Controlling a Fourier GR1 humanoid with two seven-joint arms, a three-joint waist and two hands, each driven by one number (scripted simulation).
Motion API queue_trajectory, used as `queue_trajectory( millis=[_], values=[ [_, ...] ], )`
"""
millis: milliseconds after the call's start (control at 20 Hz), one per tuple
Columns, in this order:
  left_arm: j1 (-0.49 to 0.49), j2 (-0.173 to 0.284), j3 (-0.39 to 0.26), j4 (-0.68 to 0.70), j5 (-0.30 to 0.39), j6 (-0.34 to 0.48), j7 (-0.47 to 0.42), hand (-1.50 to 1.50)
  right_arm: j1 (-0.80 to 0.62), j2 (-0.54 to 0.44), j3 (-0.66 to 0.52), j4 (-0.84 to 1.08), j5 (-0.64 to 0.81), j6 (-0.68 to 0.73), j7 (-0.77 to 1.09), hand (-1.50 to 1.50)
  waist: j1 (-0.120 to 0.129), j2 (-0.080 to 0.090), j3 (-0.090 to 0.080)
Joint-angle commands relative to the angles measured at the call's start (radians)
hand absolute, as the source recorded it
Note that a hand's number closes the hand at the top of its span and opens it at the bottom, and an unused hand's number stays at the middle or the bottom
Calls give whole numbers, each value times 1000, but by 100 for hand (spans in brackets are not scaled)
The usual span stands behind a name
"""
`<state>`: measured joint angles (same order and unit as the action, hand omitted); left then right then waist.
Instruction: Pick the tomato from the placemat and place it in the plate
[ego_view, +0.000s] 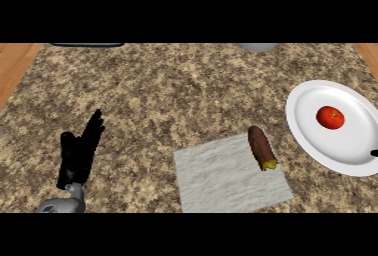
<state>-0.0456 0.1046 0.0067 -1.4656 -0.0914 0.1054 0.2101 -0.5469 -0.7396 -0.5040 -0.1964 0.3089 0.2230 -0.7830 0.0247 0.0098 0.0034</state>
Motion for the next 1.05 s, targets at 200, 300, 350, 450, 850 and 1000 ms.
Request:
queue_trajectory(
  millis=[200,300,350,450,850,1000],
  values=[
    [16,-34,-16,0,-8,17,-1,0,28,-50,-29,45,-26,6,-43,-150,4,2,1],
    [-44,10,16,13,1,-9,12,0,-4,-38,-41,42,-38,-29,-19,-150,6,4,2],
    [-40,-12,13,22,3,8,26,0,14,-75,-42,49,-37,8,-27,-150,6,5,2],
    [14,-32,-6,16,-15,23,-27,0,51,-45,-60,57,-55,-44,-54,-150,4,3,2],
    [-11,-29,-5,53,-18,11,-34,0,83,-98,-71,65,-63,-41,-50,-150,5,5,3],
    [-80,-11,9,18,-8,9,47,0,72,-136,-63,67,-51,-38,-15,-150,8,6,4]
  ],
)
